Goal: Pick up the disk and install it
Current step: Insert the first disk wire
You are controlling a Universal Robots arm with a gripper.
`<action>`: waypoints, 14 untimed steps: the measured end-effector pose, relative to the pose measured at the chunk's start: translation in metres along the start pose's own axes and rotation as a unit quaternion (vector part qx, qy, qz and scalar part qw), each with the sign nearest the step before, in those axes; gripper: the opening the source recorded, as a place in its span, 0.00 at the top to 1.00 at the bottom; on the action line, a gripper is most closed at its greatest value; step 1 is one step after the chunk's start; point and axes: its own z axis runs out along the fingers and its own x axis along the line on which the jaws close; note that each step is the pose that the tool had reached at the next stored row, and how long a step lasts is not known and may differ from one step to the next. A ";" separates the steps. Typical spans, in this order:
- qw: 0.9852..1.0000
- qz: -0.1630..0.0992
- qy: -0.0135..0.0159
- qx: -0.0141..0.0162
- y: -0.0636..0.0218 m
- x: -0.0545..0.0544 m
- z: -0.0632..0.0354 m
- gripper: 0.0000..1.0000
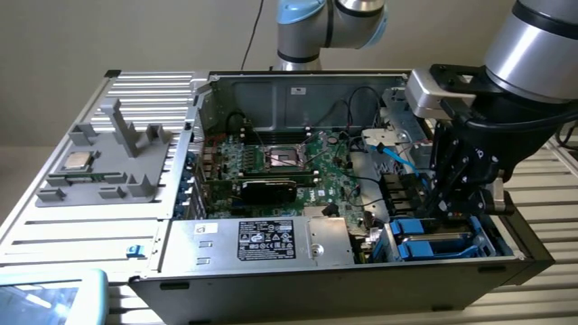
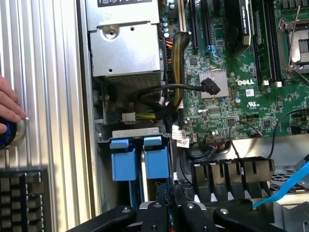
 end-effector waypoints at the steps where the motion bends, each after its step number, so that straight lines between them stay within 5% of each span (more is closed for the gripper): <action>1: 1.000 -0.002 0.000 0.001 0.0001 0.000 0.0003 0.84; 10: 1.000 -0.019 0.001 0.003 0.0010 0.001 0.0038 0.84; 14: 1.000 -0.024 0.000 0.007 0.0018 0.001 0.0055 0.84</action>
